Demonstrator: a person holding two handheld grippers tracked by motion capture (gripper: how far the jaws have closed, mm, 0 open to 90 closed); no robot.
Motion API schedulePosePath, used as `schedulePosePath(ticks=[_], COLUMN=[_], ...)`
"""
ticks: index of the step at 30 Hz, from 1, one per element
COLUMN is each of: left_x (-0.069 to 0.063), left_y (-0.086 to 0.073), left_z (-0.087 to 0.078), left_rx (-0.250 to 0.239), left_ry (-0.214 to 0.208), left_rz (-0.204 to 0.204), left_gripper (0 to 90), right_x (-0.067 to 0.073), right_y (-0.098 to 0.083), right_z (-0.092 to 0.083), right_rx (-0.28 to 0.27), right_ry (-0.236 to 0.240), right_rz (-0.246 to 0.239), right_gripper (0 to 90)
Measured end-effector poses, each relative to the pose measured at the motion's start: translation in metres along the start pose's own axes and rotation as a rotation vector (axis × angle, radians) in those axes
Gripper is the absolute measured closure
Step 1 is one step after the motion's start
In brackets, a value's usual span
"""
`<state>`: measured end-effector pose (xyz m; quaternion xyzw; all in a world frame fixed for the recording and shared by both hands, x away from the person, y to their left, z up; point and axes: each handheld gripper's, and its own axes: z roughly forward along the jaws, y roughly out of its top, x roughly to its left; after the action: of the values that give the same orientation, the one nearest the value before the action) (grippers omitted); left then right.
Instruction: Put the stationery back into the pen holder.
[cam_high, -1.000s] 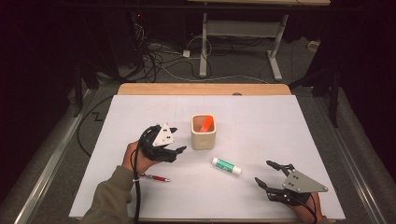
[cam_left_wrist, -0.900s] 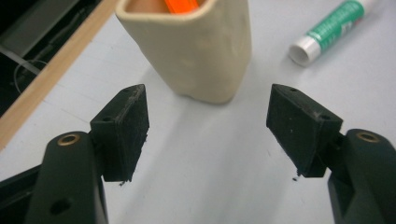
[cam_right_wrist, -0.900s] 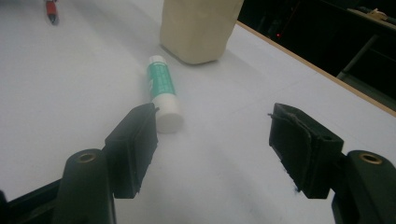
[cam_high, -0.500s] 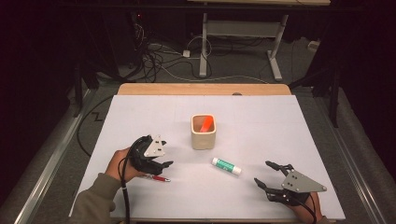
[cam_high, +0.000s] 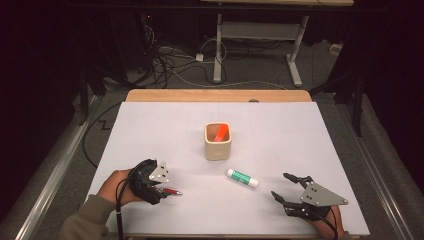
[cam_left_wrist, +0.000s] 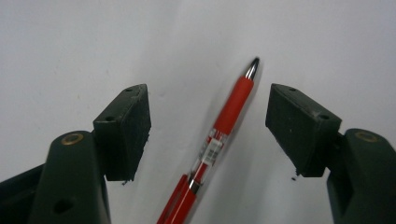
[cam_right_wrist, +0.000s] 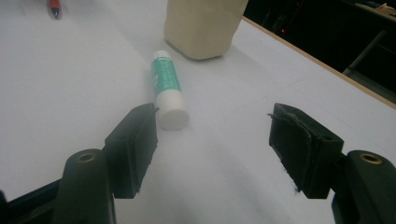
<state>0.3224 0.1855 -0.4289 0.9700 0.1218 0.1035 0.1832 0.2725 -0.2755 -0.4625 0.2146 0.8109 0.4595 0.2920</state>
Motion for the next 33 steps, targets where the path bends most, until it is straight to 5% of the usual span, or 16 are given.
schedulePosePath(ticks=[6, 15, 24, 31, 33], left_x=[-0.001, 0.004, 0.008, 0.006, 0.007], left_y=[0.0, 0.014, 0.029, 0.03, 0.029], left_z=[0.008, 0.021, 0.028, 0.028, 0.027], left_rx=[0.07, 0.181, 0.265, 0.259, 0.245], left_ry=[-0.034, -0.077, -0.155, -0.144, -0.095], left_rz=[0.025, 0.098, 0.193, 0.208, 0.198], left_gripper=[35.2, 55.2, 69.6, 76.7, 77.0], right_x=[0.0, -0.002, -0.002, -0.002, -0.002], right_y=[0.0, -0.001, -0.002, -0.002, -0.002], right_z=[0.001, 0.002, 0.002, 0.003, 0.003], right_rx=[0.004, 0.005, 0.007, 0.008, 0.007], right_ry=[0.008, 0.019, 0.027, 0.031, 0.032], right_rz=[0.003, 0.02, 0.023, 0.025, 0.029], right_gripper=[33.1, 33.0, 33.3, 33.4, 33.5])
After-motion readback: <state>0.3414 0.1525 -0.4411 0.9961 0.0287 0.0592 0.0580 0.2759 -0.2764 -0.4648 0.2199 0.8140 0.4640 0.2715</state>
